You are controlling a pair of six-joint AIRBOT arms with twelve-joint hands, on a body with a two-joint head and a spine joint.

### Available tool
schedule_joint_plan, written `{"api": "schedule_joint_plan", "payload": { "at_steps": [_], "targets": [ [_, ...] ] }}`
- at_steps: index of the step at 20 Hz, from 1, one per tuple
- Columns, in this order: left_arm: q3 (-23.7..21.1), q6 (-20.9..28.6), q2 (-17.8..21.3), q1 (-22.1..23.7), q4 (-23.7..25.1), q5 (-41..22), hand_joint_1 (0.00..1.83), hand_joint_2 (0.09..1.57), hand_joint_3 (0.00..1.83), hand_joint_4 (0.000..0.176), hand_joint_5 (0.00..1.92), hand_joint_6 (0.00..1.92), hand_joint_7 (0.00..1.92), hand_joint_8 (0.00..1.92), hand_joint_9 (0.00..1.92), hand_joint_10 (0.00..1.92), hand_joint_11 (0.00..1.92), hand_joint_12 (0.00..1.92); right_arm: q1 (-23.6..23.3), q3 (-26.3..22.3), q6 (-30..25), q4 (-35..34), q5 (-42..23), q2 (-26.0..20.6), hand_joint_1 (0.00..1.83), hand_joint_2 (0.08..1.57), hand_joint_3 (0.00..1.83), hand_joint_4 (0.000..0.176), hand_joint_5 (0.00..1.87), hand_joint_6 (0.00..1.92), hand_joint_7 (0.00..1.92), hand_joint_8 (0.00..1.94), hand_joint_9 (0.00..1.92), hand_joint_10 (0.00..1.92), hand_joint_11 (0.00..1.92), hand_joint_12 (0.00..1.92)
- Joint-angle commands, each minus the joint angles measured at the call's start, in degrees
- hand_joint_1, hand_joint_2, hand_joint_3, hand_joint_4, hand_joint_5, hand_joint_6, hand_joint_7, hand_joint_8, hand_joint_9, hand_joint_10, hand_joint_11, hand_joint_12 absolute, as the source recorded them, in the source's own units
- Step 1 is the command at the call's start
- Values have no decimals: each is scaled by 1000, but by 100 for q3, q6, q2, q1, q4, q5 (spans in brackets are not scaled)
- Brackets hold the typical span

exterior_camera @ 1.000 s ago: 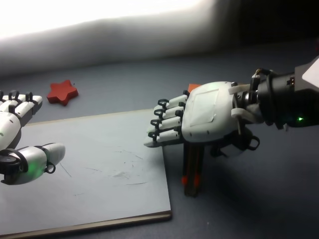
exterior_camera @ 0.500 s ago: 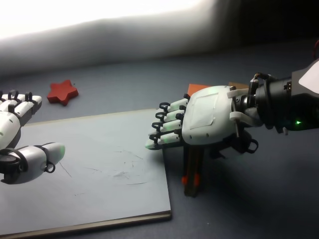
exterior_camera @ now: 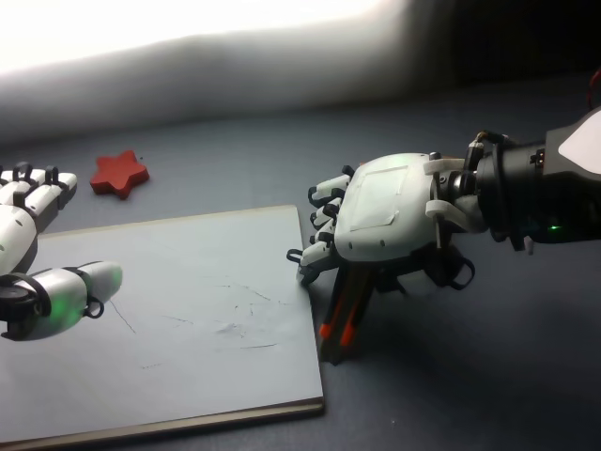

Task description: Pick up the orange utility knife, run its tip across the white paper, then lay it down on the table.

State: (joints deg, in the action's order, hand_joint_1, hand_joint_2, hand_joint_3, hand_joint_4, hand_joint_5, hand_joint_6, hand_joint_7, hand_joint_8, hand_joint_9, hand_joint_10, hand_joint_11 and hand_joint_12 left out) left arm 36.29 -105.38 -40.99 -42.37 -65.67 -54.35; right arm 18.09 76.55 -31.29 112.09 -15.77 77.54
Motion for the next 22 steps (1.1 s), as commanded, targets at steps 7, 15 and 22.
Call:
{"api": "schedule_joint_plan", "payload": {
  "at_steps": [7, 15, 22],
  "targets": [
    [36, -15, 0, 58, 260, -529, 10, 1322, 0, 26, 19, 4, 45, 3, 58, 7, 0, 428, -102, 7, 75, 31, 87, -49, 1463, 1321, 0, 167, 1394, 1920, 1594, 1941, 1671, 1921, 1720, 1921],
    [47, -15, -3, 67, 260, -541, 0, 1325, 1, 22, 13, 0, 49, 3, 51, 0, 0, 421, -489, -171, 137, 34, -148, -339, 1511, 1292, 0, 176, 1328, 1921, 1528, 1941, 1627, 1921, 1680, 1921],
    [47, -15, -7, 66, 260, -541, 4, 1326, 1, 20, 24, 5, 51, 4, 60, 6, 0, 432, -731, -374, 1854, -1882, 759, -316, 1509, 1281, 0, 176, 1318, 1921, 1523, 1941, 1617, 1921, 1670, 1921]
  ]
}}
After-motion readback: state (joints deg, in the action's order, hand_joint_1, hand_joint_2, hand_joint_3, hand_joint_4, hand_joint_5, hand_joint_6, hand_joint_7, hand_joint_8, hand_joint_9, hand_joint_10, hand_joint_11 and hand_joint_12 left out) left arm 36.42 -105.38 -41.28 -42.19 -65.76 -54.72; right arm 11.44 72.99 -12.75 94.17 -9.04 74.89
